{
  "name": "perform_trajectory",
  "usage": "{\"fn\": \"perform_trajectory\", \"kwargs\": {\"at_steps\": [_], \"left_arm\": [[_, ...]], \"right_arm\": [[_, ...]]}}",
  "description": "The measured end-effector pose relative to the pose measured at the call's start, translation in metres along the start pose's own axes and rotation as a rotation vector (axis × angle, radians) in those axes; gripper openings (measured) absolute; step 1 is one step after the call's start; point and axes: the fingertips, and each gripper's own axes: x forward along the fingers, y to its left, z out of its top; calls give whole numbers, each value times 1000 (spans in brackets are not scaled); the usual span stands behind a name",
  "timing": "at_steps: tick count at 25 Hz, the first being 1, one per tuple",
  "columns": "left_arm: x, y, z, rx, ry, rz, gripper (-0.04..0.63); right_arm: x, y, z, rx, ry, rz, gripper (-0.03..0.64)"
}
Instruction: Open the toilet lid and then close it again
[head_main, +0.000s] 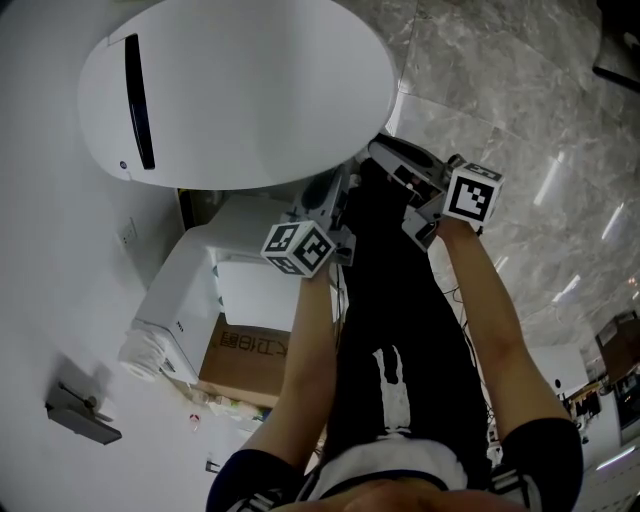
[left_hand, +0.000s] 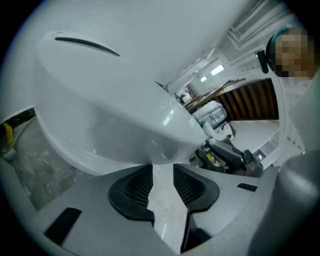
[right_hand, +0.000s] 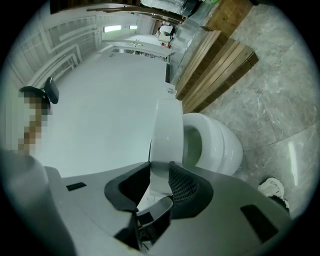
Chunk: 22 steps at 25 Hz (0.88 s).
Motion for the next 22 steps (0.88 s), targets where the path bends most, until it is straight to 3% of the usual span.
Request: {"fn": "perform_trajectory", "kwargs": {"at_steps": [3, 6, 10, 20, 22], "left_arm": [[-7, -6, 7, -23, -50, 0, 126], [-16, -15, 15, -50, -94, -1, 121], [-32, -25, 27, -44, -121, -11, 84], [-50, -41, 41, -93, -171, -17, 81], [-49, -41, 43, -89, -170, -19, 81]], "right_arm": [[-3, 10, 1, -5, -4, 11, 104], [-6, 23, 4, -60, 2, 14, 52], [-9, 47, 6, -82, -4, 50, 37], [-16, 65, 10, -92, 31, 35, 38], [-14, 63, 13, -81, 36, 52, 72]]}}
